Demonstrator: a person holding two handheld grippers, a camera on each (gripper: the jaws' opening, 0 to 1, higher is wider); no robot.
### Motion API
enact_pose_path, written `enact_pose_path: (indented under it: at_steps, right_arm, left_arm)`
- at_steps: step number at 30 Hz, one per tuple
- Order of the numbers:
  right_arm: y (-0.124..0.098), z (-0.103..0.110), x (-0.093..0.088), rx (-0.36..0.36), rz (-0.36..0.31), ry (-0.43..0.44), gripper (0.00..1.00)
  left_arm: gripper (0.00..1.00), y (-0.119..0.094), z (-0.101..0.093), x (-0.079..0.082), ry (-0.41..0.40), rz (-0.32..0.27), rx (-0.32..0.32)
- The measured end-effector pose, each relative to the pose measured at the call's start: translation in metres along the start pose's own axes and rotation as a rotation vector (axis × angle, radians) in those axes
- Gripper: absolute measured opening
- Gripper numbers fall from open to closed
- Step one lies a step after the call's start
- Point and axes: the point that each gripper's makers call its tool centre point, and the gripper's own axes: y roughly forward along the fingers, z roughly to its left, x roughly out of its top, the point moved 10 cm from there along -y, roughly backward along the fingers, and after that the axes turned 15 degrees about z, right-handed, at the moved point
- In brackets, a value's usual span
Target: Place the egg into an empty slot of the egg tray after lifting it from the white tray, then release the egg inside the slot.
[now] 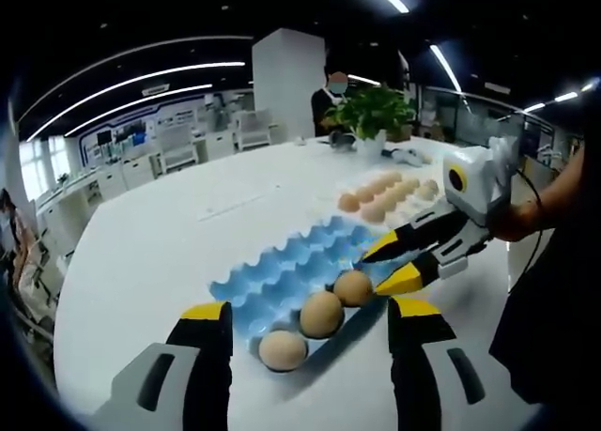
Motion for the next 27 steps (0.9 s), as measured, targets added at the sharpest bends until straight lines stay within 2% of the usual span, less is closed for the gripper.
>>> enact_pose_path:
  at_steps: [10, 19, 27]
  right_arm:
    - [-0.024, -0.022, -0.014, -0.070, -0.009, 0.103, 0.28]
    - [-0.048, -0.052, -0.030, -0.199, -0.027, 0.217, 0.28]
    - [-0.057, -0.061, -0.039, -0.222, -0.020, 0.255, 0.28]
  left_arm:
    - [0.67, 0.002, -0.002, 0.000, -0.001, 0.002, -0.005]
    - [0.66, 0.004, -0.002, 0.000, 0.005, 0.010, -0.007]
    - [0.66, 0.004, -0.002, -0.001, -0.004, 0.019, -0.003]
